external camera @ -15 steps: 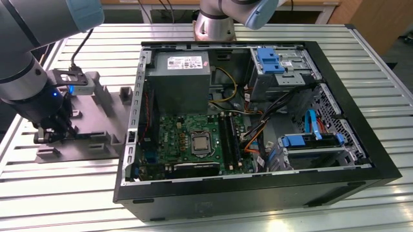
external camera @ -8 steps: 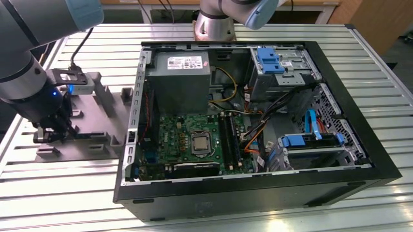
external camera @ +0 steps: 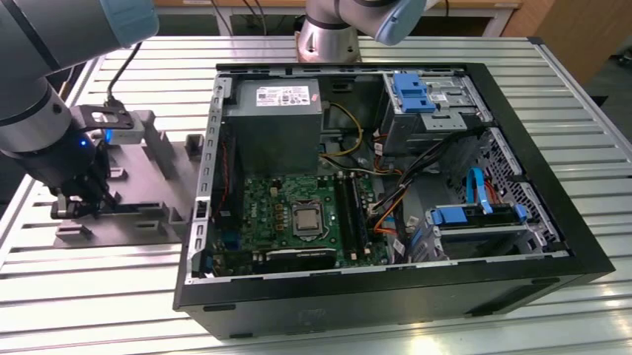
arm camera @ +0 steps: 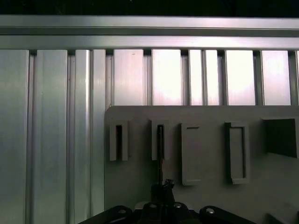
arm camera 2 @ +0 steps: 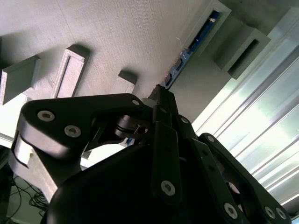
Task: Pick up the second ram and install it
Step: 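Pick up the second ram and move it above second insertion slot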
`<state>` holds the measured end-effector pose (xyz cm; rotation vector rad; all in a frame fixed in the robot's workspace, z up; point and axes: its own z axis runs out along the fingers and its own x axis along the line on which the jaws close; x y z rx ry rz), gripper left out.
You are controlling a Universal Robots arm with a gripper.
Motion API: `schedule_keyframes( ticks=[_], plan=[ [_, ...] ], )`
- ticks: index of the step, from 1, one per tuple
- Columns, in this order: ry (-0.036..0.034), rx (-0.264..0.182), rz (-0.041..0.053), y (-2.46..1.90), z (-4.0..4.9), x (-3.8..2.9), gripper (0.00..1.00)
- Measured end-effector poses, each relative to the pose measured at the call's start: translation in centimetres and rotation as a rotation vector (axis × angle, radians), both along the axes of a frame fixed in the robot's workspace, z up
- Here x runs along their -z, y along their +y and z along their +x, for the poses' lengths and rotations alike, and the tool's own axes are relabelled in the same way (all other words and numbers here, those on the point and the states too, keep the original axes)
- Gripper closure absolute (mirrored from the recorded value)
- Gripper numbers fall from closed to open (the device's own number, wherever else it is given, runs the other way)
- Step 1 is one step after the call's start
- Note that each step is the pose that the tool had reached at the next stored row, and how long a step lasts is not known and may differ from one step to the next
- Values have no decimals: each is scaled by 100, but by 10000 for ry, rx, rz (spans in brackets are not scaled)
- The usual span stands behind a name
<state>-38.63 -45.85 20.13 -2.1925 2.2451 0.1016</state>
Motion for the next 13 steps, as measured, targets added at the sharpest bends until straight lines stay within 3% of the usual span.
schedule_keyframes(
  ticks=[9, 13],
  plan=[
    [-2, -161, 1, 1, 1, 0, 88],
    [-2, -162, 1, 0, 1, -32, 88]
  ],
)
